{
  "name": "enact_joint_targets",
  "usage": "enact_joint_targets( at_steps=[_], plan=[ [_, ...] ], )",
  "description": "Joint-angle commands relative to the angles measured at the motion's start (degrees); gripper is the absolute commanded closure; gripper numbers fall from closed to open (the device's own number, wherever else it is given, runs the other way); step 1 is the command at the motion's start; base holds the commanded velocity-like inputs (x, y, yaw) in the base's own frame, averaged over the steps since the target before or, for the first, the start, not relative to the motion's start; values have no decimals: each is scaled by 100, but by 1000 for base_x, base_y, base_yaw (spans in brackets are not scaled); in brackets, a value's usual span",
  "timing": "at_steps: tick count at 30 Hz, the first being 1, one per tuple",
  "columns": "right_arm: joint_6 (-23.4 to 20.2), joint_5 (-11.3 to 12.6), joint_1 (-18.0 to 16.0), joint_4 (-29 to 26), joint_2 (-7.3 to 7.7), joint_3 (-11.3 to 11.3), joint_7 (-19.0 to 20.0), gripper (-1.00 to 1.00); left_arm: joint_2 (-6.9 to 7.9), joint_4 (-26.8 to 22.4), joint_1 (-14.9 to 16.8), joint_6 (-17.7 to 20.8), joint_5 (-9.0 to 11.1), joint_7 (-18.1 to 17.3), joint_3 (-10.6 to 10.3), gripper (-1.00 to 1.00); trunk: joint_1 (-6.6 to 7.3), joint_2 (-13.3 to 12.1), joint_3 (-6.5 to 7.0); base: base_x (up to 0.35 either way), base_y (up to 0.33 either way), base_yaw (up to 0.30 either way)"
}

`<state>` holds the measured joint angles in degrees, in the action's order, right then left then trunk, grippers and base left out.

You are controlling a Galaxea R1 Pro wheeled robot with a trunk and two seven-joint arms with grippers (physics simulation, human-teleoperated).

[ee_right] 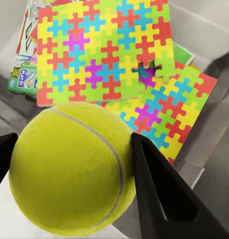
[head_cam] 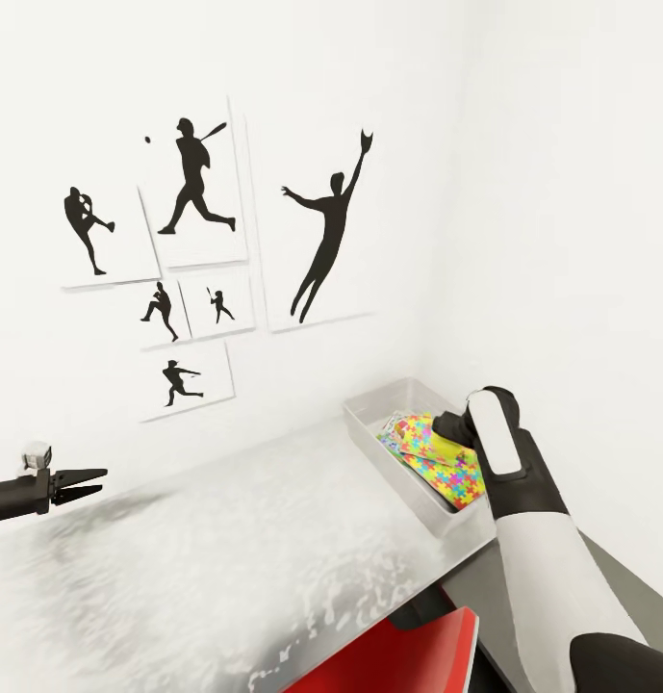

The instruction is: Put all the toys in the child's room - the three board games (two on the bed and one on the table), the two jigsaw puzzles on the table, and the tennis ball on the table - inside the toy box on the table in the child's room.

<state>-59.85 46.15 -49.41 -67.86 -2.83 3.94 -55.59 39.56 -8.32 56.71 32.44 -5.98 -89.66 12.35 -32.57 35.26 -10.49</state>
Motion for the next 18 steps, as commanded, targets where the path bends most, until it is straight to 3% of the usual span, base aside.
enact_joint_targets(
  at_steps=[1,8,18],
  plan=[
    [-15,105,-3,19,53,9,-69,100,-1,0,6,61,-61,-34,39,-100,-2,9,-10,0,0,0],
    [-15,130,36,48,303,-26,25,100,-1,-1,6,61,-61,-34,39,-100,-2,9,-10,0,0,0],
    [-15,127,71,104,336,-59,74,100,-2,-3,6,61,-61,-34,39,-100,-2,9,-22,0,0,0]
  ],
)
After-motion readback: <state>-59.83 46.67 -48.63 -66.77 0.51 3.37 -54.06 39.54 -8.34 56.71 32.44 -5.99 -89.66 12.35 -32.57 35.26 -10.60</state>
